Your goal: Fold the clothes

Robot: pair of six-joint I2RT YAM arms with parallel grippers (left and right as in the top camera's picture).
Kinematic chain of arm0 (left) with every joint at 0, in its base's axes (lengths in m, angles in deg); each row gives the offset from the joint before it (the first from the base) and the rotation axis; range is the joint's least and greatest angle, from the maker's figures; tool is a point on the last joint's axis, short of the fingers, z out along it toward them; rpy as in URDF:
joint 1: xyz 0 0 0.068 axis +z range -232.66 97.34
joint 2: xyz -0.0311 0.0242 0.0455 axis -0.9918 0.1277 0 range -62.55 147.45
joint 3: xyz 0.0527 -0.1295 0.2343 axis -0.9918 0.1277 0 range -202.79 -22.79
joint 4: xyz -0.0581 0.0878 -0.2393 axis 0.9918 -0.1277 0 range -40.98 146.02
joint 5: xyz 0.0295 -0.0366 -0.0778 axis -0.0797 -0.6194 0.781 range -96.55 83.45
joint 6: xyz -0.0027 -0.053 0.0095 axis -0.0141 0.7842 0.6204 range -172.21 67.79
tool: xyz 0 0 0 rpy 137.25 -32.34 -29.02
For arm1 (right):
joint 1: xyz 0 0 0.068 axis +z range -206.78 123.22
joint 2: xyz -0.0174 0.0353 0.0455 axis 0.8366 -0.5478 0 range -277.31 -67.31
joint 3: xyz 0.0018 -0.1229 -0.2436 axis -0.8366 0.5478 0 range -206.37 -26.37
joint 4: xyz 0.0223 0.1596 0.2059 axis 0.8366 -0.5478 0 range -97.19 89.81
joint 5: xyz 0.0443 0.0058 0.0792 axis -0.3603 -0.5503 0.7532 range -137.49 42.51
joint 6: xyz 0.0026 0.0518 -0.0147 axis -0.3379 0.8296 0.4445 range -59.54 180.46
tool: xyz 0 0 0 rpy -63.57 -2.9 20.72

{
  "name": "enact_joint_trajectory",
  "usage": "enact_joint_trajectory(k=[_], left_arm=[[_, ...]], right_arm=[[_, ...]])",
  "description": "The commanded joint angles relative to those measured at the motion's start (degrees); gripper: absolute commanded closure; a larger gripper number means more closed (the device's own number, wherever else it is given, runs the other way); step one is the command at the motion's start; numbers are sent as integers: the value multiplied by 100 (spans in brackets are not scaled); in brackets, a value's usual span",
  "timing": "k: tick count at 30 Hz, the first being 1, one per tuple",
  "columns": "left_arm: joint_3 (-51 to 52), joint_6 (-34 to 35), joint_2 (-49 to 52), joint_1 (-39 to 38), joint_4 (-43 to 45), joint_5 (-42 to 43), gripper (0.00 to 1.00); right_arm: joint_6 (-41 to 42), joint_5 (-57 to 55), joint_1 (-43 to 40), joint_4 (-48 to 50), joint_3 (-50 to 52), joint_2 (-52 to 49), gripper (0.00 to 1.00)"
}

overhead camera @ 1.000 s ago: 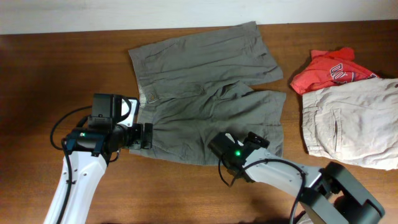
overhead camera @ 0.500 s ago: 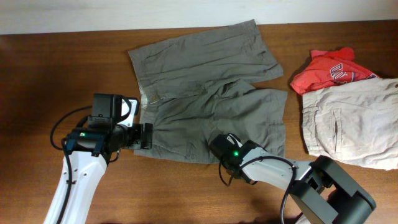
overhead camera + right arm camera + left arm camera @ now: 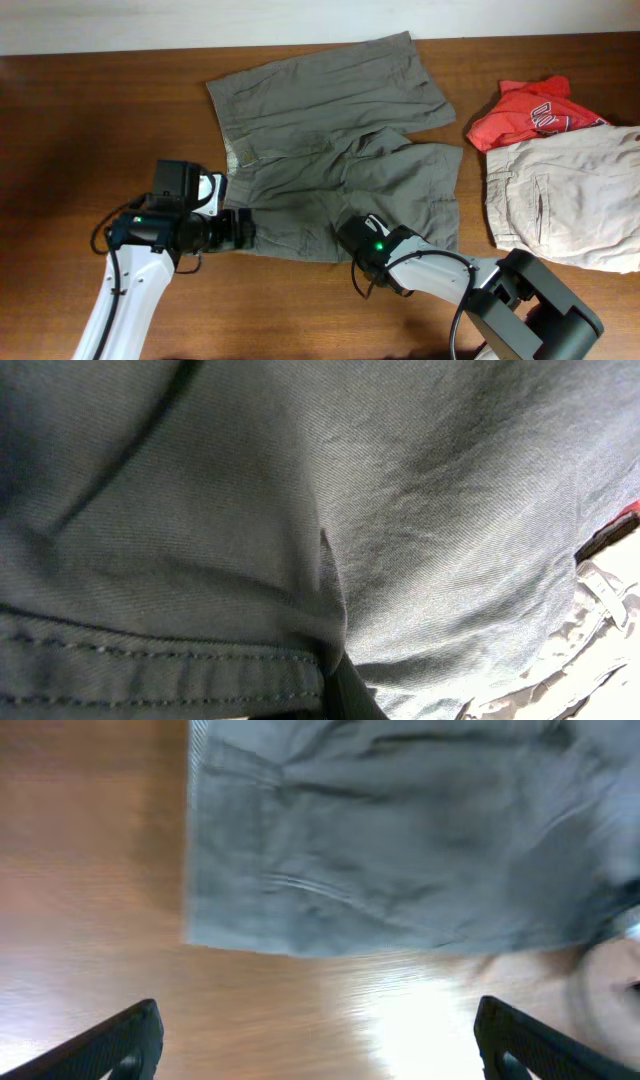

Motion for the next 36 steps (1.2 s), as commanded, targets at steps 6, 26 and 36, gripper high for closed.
enact_joint_trajectory(k=[6,26,36], left_arm=[[164,1954,-24,11,192,-417,7],[164,-7232,944,-461,3331,-2643,20],[138,-7591,1113,-2024,2636,-2697,20]], right_arm=[[92,525,-85,-22,-13,-236,94],[92,501,-85,-142,-133,-236,90],[92,136,-87,-188,-299,-238,89]])
